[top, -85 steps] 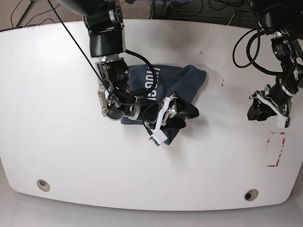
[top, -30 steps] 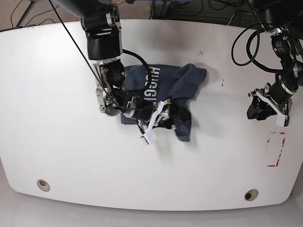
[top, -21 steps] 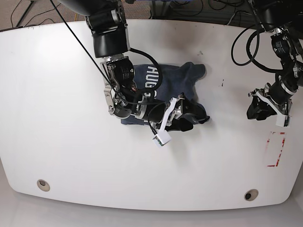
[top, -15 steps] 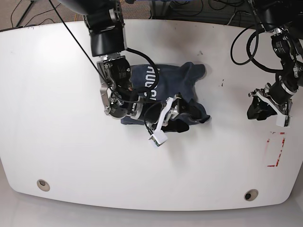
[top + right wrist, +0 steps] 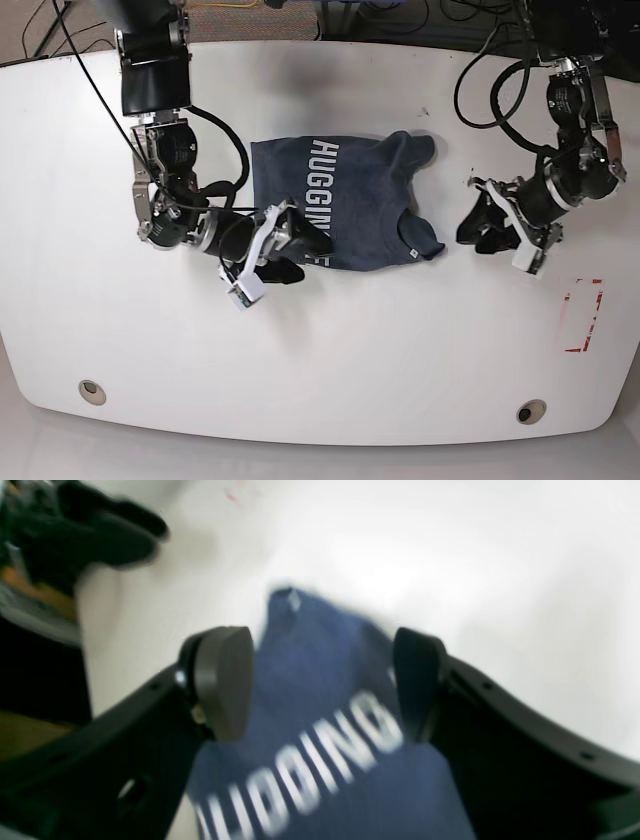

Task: Layout the t-shirt on the table in an organized manner, then fold the t-shirt properly
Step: 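Bring the left gripper back and grasp the bundle's edge opposite the right gripper, then rotate and straighten the bundle with both grippers holding its edges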

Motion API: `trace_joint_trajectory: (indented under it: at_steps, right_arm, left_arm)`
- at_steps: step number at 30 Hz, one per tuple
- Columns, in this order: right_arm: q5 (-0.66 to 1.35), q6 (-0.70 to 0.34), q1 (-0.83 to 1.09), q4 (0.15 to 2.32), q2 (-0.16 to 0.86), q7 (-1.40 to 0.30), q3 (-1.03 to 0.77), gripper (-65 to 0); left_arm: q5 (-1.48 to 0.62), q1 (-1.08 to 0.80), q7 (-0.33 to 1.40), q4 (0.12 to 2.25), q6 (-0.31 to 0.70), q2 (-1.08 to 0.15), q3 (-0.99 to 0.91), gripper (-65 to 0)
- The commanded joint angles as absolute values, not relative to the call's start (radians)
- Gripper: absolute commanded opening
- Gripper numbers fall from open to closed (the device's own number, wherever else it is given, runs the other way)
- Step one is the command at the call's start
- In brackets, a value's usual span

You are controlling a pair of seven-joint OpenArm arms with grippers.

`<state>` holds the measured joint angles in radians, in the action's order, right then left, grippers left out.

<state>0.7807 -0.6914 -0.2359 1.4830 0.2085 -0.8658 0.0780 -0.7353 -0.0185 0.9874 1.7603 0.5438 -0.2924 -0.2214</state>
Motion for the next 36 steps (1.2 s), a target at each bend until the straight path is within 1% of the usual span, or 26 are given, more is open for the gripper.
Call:
trace_joint_trajectory:
  at_steps: [1,3,5,6,8,9,10,11,14,18,25,30,36]
  right_arm:
    - [0.796,-0.694,-0.26,1.486,0.232,-0.835,0.048,-27.0]
    - [0.796,-0.694,-0.252,1.468,0.249,-0.835,0.03,-31.9]
    - [0.796,-0.694,-0.251,1.448,0.268,-0.831,0.015,-39.2]
    - [0.794,-0.694,-0.254,1.435,0.275,-0.829,0.01,-43.9]
    - [0.794,-0.694,-0.255,1.408,0.285,-0.826,0.005,-50.3]
    - [0.786,-0.694,-0.257,1.389,0.288,-0.819,0.007,-54.5]
    - [0.782,-0.696,-0.257,1.386,0.289,-0.814,0.007,-55.6]
    - [0.76,-0.697,-0.263,1.382,0.294,-0.8,0.008,-58.2]
    - [0.697,-0.698,-0.265,1.377,0.289,-0.774,0.01,-57.1]
    - [0.59,-0.698,-0.265,1.376,0.268,-0.75,0.01,-55.2]
    - [0.423,-0.698,-0.262,1.376,0.222,-0.688,0.005,-55.3]
    - [0.361,-0.698,-0.248,1.323,0.197,-0.616,0.005,-55.3]
    - [0.344,-0.698,-0.248,1.224,0.199,-0.512,0.005,-55.5]
  left_arm:
    - [-0.745,-0.001,0.964,1.781,0.542,-0.289,-0.211,-43.9]
    - [-0.733,0.001,0.964,1.781,0.542,-0.265,-0.199,-44.0]
    - [-0.707,0.001,0.964,1.782,0.542,-0.24,-0.186,-44.6]
    - [-0.688,0.002,0.964,1.782,0.542,-0.223,-0.176,-46.0]
    - [-0.653,0.012,0.964,1.782,0.542,-0.2,-0.154,-50.0]
    - [-0.627,0.022,0.964,1.782,0.542,-0.186,-0.13,-53.3]
    - [-0.618,0.024,0.964,1.782,0.542,-0.182,-0.12,-54.4]
    - [-0.585,0.028,0.964,1.782,0.542,-0.17,-0.088,-57.8]
    - [-0.53,0.033,0.964,1.782,0.55,-0.151,-0.021,-61.7]
    - [-0.458,0.035,0.964,1.791,0.611,-0.12,0.033,-62.5]
    - [-0.318,0.028,0.964,1.802,0.698,-0.082,0.137,-62.6]
    - [-0.272,0.004,0.964,1.794,0.698,-0.084,0.193,-62.6]
    - [-0.236,-0.001,0.964,1.738,0.698,-0.096,0.226,-62.6]
